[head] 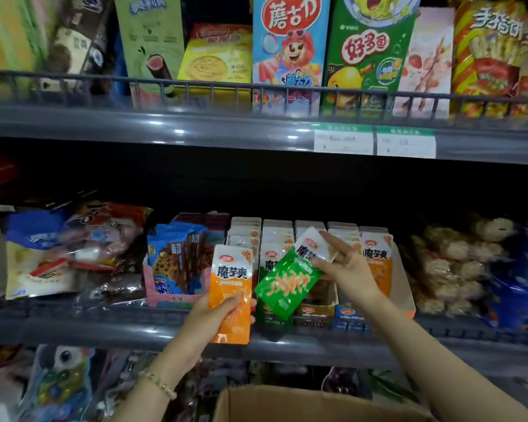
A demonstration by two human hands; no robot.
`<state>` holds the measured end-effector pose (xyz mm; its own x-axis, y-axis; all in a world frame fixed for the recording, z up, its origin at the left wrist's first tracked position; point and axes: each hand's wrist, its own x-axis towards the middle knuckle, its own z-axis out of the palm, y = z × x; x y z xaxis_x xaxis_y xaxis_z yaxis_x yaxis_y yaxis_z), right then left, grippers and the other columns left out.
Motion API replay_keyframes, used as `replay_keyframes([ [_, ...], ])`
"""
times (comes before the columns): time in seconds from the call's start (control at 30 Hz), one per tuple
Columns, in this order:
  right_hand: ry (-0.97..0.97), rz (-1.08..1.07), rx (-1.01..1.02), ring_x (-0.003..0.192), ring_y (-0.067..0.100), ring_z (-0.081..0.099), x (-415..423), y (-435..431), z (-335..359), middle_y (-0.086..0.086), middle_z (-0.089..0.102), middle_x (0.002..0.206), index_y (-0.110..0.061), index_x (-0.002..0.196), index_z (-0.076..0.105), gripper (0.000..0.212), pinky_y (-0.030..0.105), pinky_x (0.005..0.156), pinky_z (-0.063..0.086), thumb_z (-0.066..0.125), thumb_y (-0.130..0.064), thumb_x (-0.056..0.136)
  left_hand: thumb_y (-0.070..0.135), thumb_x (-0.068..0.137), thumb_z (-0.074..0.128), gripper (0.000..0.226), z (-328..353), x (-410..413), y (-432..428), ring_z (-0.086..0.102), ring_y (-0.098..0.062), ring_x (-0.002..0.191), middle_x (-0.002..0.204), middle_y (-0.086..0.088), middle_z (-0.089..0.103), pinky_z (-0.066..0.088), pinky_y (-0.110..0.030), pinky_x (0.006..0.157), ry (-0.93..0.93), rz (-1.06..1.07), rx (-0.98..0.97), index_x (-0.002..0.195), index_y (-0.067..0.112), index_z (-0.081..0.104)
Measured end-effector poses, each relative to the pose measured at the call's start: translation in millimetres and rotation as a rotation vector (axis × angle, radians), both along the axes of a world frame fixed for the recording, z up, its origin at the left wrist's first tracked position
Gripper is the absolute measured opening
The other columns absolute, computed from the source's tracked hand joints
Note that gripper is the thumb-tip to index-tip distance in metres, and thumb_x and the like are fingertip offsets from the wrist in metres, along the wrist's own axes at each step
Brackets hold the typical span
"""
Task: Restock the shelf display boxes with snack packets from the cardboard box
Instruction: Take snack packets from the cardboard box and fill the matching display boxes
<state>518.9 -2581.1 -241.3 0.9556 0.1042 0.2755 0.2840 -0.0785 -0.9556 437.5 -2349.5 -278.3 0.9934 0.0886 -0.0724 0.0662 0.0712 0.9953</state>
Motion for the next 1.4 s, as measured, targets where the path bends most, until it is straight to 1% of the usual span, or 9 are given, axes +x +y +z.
replay_keyframes([
  [0.1,-0.133,-0.135,0.017,0.069,-0.007,0.061,21,5,15,-0.002,0.063,0.092,-0.017,0.128,0.052,0.05,0.009,0.06,0.05,0.066,0.001,0.084,0.016,0.093,0.055,0.012,0,10,6,0.071,-0.011,0.065,0.074,0.003,0.075,0.051,-0.018,0.048,-0.006,0.032,-0.016,0.105,0.018,0.057],
  [0.23,-0.286,-0.116,-0.244,0.117,0.007,0.048,47,25,17,-0.013,0.048,0.127,-0.023,0.131,0.05,0.05,-0.001,0.077,0.039,0.065,-0.006,0.087,0.021,0.091,0.059,0.025,-1,21,10,0.072,-0.019,0.083,0.092,-0.001,0.075,0.057,-0.035,0.075,-0.015,0.067,-0.021,0.115,0.017,0.059],
  [0.4,-0.388,0.042,-0.738,0.126,0.017,0.045,65,42,-14,-0.005,0.05,0.138,-0.031,0.135,0.047,0.051,0.031,0.102,0.04,0.064,-0.017,0.089,0.027,0.086,0.063,0.02,-4,28,9,0.071,-0.013,0.083,0.092,0.004,0.075,0.056,-0.033,0.076,-0.054,0.091,0.007,0.106,0.022,0.064],
  [0.6,-0.507,-0.044,-0.896,0.114,0.025,0.045,74,39,-34,0.004,0.051,0.119,-0.027,0.13,0.054,0.052,0.038,0.096,0.04,0.072,-0.026,0.082,0.025,0.085,0.065,0.007,-4,29,-2,0.07,-0.006,0.066,0.075,0.009,0.074,0.051,-0.016,0.052,-0.103,0.11,0.09,0.09,0.02,0.066],
  [0.7,-0.538,-0.085,-0.688,0.119,0.017,0.043,61,36,-24,-0.001,0.049,0.125,-0.024,0.127,0.057,0.039,0.031,0.098,0.037,0.057,-0.034,0.089,0.027,0.083,0.066,0.011,-2,29,-10,0.071,-0.007,0.07,0.078,0.01,0.074,0.051,-0.017,0.054,-0.118,0.103,0.108,0.093,0.021,0.066],
  [0.83,-0.263,0.035,-0.279,0.107,-0.002,0.053,29,25,2,-0.012,0.055,0.12,-0.033,0.122,0.053,0.029,0.009,0.087,0.041,0.044,-0.04,0.095,0.024,0.084,0.066,0.013,5,29,-27,0.071,-0.006,0.073,0.08,0.01,0.074,0.052,-0.017,0.055,-0.164,0.056,0.137,0.097,0.022,0.065],
  [1.03,-0.077,0.27,-0.149,0.099,0.013,0.067,6,-16,10,0.0,0.067,0.111,-0.03,0.134,0.041,0.062,0.025,0.078,0.056,0.069,-0.009,0.082,0.027,0.082,0.07,0.017,16,36,-68,0.07,-0.004,0.075,0.089,0.007,0.072,0.051,-0.016,0.059,-0.229,-0.052,0.205,0.097,0.024,0.064],
  [1.27,-0.014,0.132,-0.084,0.09,0.018,0.07,6,-80,29,0.007,0.07,0.103,-0.029,0.127,0.046,0.065,0.026,0.067,0.057,0.071,0.003,0.076,0.042,0.083,0.064,0.027,29,55,-126,0.067,-0.003,0.084,0.102,0.009,0.068,0.057,-0.022,0.068,-0.302,-0.186,0.332,0.104,0.026,0.06],
  [1.4,-0.046,-0.043,-0.048,0.08,0.011,0.07,21,-132,45,0.006,0.07,0.098,-0.023,0.124,0.049,0.064,0.025,0.06,0.057,0.071,0.01,0.073,0.044,0.086,0.059,0.028,31,73,-146,0.064,-0.006,0.068,0.091,0.0,0.067,0.056,-0.026,0.064,-0.258,-0.315,0.425,0.097,0.019,0.054],
])
